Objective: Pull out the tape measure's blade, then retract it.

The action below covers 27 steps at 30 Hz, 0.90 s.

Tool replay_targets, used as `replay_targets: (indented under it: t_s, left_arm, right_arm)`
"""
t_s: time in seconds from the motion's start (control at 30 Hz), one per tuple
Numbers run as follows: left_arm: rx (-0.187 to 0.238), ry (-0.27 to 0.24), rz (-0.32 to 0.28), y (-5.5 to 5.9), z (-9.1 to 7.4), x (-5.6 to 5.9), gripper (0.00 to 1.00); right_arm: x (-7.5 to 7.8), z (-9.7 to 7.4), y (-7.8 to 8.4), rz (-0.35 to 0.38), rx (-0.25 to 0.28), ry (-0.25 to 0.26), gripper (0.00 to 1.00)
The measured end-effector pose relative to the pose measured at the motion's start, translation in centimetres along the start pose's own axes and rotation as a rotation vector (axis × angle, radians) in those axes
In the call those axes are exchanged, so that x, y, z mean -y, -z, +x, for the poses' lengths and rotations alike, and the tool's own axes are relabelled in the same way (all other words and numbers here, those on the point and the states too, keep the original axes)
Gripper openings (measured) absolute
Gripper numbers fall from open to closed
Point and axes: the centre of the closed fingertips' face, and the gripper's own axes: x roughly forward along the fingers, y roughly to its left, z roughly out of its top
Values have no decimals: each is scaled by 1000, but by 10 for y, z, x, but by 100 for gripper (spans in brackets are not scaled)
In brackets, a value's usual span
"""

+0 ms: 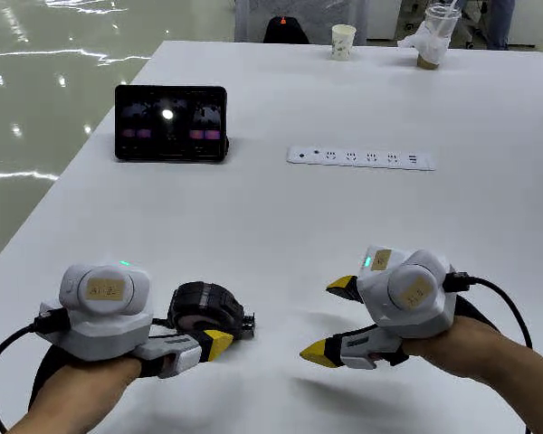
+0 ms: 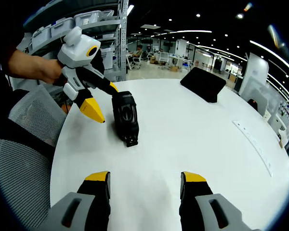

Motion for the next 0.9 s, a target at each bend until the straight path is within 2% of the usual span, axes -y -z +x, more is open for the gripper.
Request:
replay_targets:
  t_s: [0.27,0.57,0.77,0.9]
  left_arm:
    - [2,5,34,1,-4,0,73]
    - [44,46,69,-1,-9,7,78]
    - [61,63,81,0,-14,8,80]
    - [86,74,95,0,-18,8,82]
  right_arm:
    - [-2,-12,5,35,20,28,63]
    - [-4,-26,11,120,69,67,72]
    - [-3,-35,16,138,95,95,79]
    - [-2,-39,14,169,135,111,83]
